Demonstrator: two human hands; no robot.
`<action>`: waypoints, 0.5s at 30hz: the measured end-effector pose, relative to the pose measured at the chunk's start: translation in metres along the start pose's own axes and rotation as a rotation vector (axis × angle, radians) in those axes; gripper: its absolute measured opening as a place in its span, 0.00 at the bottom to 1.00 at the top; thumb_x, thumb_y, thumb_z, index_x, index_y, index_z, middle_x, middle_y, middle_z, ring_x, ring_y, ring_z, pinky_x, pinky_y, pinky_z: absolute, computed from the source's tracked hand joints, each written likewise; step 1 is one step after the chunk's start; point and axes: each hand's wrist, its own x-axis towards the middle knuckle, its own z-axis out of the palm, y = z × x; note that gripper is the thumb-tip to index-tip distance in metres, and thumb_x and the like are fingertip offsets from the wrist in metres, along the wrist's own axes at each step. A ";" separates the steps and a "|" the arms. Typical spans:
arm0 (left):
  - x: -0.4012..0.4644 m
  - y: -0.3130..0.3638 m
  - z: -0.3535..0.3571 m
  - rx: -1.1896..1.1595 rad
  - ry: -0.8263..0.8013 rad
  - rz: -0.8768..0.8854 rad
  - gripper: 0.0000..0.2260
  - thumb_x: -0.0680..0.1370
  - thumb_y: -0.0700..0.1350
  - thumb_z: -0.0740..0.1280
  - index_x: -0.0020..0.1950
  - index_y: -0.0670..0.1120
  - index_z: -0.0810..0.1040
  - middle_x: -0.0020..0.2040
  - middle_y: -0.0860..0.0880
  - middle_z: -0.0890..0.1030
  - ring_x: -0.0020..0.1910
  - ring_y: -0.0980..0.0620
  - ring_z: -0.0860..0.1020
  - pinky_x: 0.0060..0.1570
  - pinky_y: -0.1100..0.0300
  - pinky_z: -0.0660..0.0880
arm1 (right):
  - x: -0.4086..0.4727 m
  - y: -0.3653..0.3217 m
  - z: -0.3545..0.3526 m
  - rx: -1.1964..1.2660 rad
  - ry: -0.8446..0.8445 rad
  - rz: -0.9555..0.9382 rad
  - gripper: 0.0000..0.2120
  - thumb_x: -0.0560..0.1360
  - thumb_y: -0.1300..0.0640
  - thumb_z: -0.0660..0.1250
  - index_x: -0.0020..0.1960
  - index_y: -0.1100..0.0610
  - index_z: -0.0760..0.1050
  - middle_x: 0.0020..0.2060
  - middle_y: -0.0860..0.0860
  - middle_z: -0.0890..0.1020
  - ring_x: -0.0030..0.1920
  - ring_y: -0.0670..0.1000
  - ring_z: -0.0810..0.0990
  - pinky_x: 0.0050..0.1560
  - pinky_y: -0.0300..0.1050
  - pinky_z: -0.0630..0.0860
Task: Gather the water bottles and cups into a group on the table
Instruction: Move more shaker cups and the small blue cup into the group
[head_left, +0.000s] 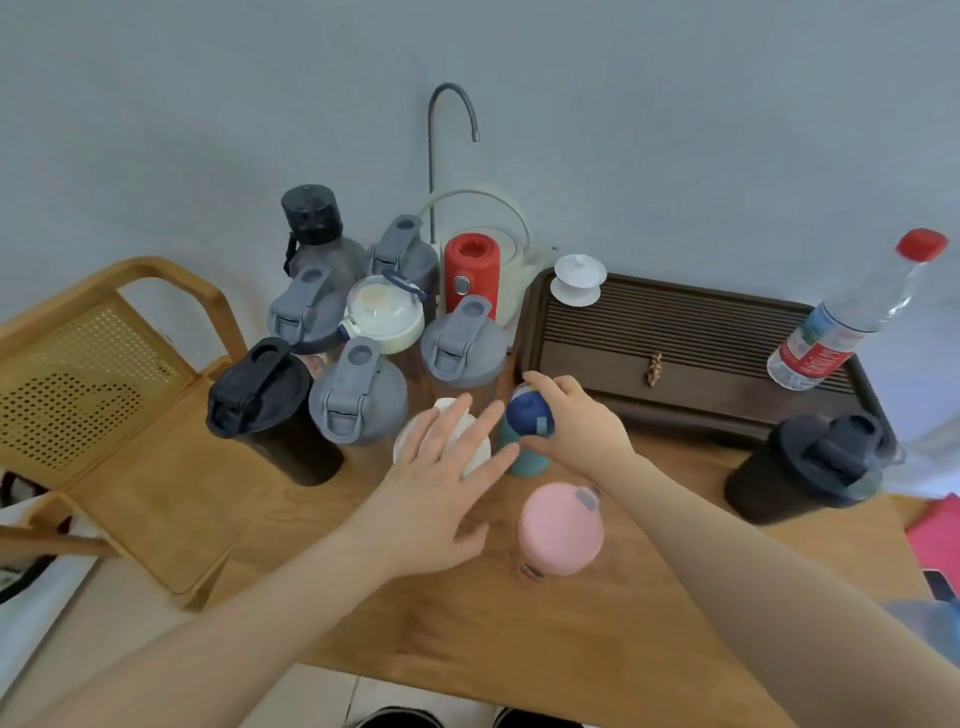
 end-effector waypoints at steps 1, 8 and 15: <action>0.001 0.007 -0.002 -0.059 0.005 0.059 0.30 0.69 0.57 0.61 0.70 0.49 0.63 0.74 0.43 0.60 0.71 0.42 0.55 0.71 0.45 0.56 | 0.000 0.001 0.000 0.007 -0.024 -0.009 0.38 0.70 0.45 0.69 0.74 0.47 0.53 0.68 0.53 0.66 0.59 0.57 0.76 0.52 0.53 0.77; 0.029 0.048 -0.004 -0.207 -0.249 0.106 0.36 0.71 0.57 0.68 0.73 0.55 0.51 0.72 0.48 0.61 0.64 0.47 0.67 0.58 0.54 0.68 | -0.035 0.031 -0.026 0.165 0.090 0.008 0.27 0.75 0.48 0.64 0.71 0.52 0.61 0.69 0.53 0.68 0.59 0.55 0.76 0.58 0.51 0.74; 0.049 0.051 -0.002 -0.225 -0.140 -0.069 0.35 0.69 0.54 0.68 0.70 0.54 0.54 0.65 0.49 0.66 0.60 0.49 0.68 0.52 0.60 0.65 | -0.084 0.083 -0.046 0.006 0.439 0.040 0.11 0.75 0.57 0.65 0.56 0.56 0.78 0.59 0.53 0.78 0.66 0.56 0.69 0.68 0.53 0.62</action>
